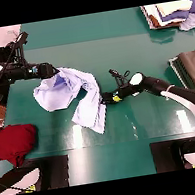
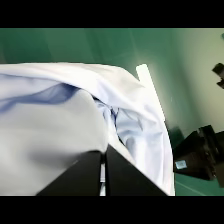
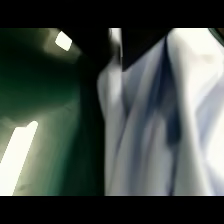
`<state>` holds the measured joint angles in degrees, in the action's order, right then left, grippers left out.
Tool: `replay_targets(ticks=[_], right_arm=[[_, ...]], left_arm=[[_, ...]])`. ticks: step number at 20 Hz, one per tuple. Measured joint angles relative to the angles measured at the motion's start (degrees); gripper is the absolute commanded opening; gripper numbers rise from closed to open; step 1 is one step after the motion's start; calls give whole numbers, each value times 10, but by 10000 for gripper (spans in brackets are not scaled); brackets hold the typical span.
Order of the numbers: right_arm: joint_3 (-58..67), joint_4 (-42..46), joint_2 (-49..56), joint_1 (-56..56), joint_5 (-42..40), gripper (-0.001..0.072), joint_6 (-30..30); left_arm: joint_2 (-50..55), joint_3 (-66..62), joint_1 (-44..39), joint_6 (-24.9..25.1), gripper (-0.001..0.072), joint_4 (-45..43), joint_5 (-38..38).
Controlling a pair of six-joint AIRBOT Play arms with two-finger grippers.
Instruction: Fold the shirts.
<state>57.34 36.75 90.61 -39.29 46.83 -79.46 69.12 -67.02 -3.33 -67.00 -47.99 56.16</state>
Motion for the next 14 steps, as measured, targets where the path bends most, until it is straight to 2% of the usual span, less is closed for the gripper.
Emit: replay_targets(ticks=[2, 5, 11, 14], right_arm=[[21, 11, 14, -2, 12, 11, 0], [50, 73, -2, 26, 28, 11, -18], [149, 266, -136, 165, 129, 11, -82], [214, 317, -205, 239, 153, 11, -94]], left_arm=[[-2, -2, 1, 0, 24, -1, 3], [-12, -24, 18, 0, 24, -2, 13], [-67, -133, 93, 8, 24, -2, 55], [-99, -181, 109, 12, 25, 0, 72]])
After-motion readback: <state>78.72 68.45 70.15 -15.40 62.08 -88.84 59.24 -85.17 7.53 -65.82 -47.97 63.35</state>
